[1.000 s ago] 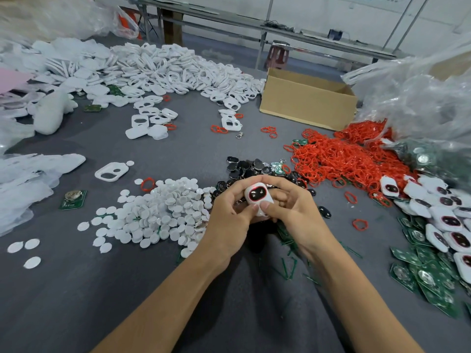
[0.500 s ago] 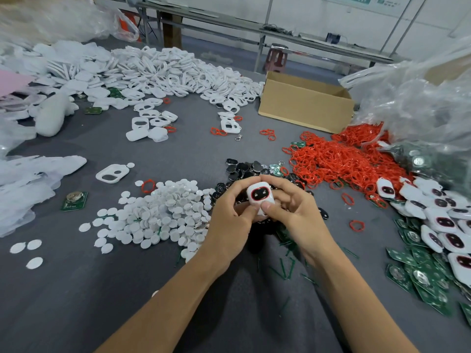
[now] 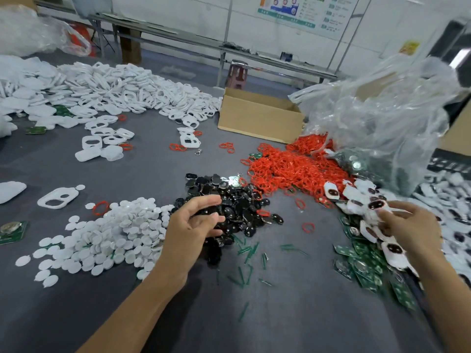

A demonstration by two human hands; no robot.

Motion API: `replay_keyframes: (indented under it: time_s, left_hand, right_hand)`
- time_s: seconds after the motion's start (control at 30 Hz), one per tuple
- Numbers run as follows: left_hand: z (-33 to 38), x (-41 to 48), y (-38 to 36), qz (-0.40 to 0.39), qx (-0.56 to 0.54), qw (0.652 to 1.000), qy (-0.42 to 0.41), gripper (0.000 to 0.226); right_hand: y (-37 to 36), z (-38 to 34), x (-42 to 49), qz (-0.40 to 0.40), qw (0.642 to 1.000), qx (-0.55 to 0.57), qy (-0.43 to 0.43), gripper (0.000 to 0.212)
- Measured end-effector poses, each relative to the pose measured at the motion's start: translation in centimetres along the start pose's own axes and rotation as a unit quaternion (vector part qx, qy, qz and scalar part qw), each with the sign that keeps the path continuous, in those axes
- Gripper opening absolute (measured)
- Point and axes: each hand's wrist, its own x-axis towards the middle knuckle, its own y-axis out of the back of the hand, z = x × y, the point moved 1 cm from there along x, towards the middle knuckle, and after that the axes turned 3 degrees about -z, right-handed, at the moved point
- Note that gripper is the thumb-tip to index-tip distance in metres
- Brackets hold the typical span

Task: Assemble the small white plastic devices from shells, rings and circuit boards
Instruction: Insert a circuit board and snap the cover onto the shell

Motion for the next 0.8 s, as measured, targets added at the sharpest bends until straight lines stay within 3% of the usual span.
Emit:
replay_keyframes:
  time_s: [0.27,0.37,0.47,0.63,0.8]
  left_hand:
    - [-0.3,0.2,0.1,0.010,-0.005,1.000,-0.005,0.029]
    - [-0.3,0.3,0.0,0.010,-0.007,1.000,-0.007,0.029]
    - [-0.3,0.4,0.0,0.017,-0.008,1.000,-0.012,0.028]
    - [-0.2,0.4,-0.3,0.026,0.001,1.000,-0.018,0.028]
    - [0.0,0.3,-0.4,0.032,0.029,0.999,-0.031,0.029]
  right_hand:
    - [2.7,2.1,3.1,0.039,0.994,0.086,-0.054,0.025]
    - [2.4,2.7,3.1,0.049,0.988,0.125,-0.072,0.039]
    - [2.0,2.7,2.3,0.062,0.992,0.093,-0.066,0.044]
    - [-0.9,0.3,-0.6,0.047,0.997,0.028,0.052,0.028]
    - [-9.0,-3.4,-6.6,-0.079,0.977,0.037,0.196,0.024]
